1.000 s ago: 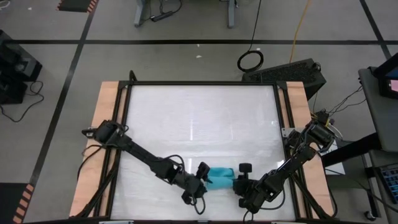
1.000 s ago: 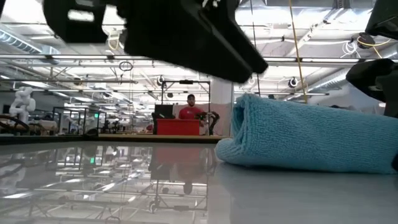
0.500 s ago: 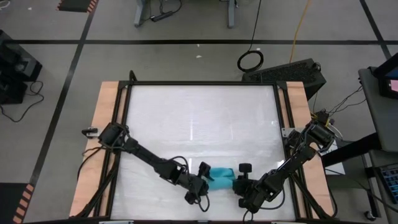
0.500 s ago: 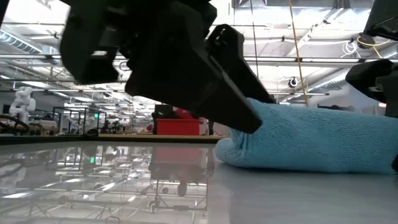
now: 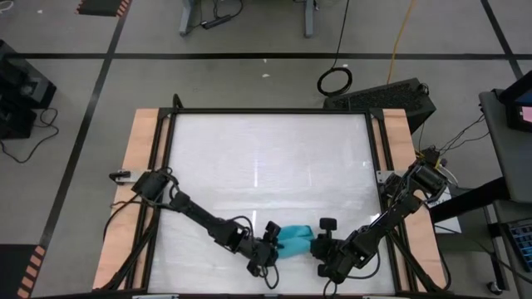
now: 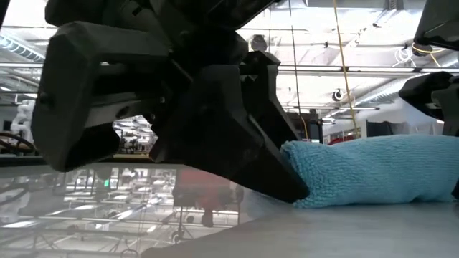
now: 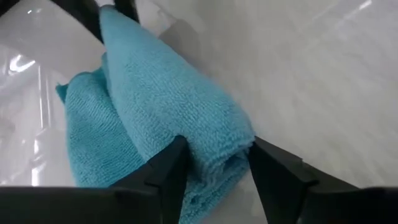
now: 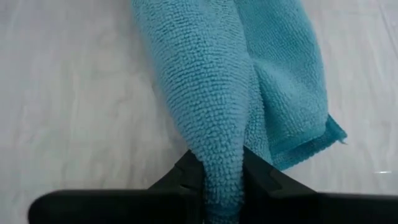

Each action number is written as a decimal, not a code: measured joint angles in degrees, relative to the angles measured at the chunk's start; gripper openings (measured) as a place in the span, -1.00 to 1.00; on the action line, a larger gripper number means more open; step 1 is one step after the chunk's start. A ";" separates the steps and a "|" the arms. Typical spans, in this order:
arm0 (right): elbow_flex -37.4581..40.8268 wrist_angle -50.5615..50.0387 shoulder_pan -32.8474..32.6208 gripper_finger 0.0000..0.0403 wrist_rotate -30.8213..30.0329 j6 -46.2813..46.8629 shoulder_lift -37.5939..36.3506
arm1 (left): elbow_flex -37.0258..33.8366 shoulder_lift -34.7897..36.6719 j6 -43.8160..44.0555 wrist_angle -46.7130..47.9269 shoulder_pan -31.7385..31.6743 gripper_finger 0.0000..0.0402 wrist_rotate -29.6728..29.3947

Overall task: Roll towel into tight, uniform cylinder
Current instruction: Roll the blue microfiber towel

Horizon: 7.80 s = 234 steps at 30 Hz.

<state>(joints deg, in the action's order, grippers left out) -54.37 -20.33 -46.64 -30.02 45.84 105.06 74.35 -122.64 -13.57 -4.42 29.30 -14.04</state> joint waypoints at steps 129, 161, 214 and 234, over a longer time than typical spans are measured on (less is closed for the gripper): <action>-0.09 4.12 10.01 -0.22 13.84 -17.94 -2.36 | -0.09 7.55 -3.78 8.98 1.57 0.13 -1.81; 0.20 6.29 11.68 -0.22 20.87 -13.29 -5.93 | 0.17 2.07 2.56 13.47 -4.41 -0.42 -4.44; -0.09 0.65 9.40 -0.29 7.65 -16.49 -1.16 | -0.48 9.50 8.86 22.89 -9.64 0.08 13.59; 0.07 4.27 24.07 -0.29 8.87 -40.63 -1.03 | -0.15 22.54 18.78 42.43 4.45 0.08 3.05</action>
<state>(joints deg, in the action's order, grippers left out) -54.30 -16.06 -22.58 -21.16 5.21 104.03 74.19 -100.10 5.21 38.01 33.75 -11.00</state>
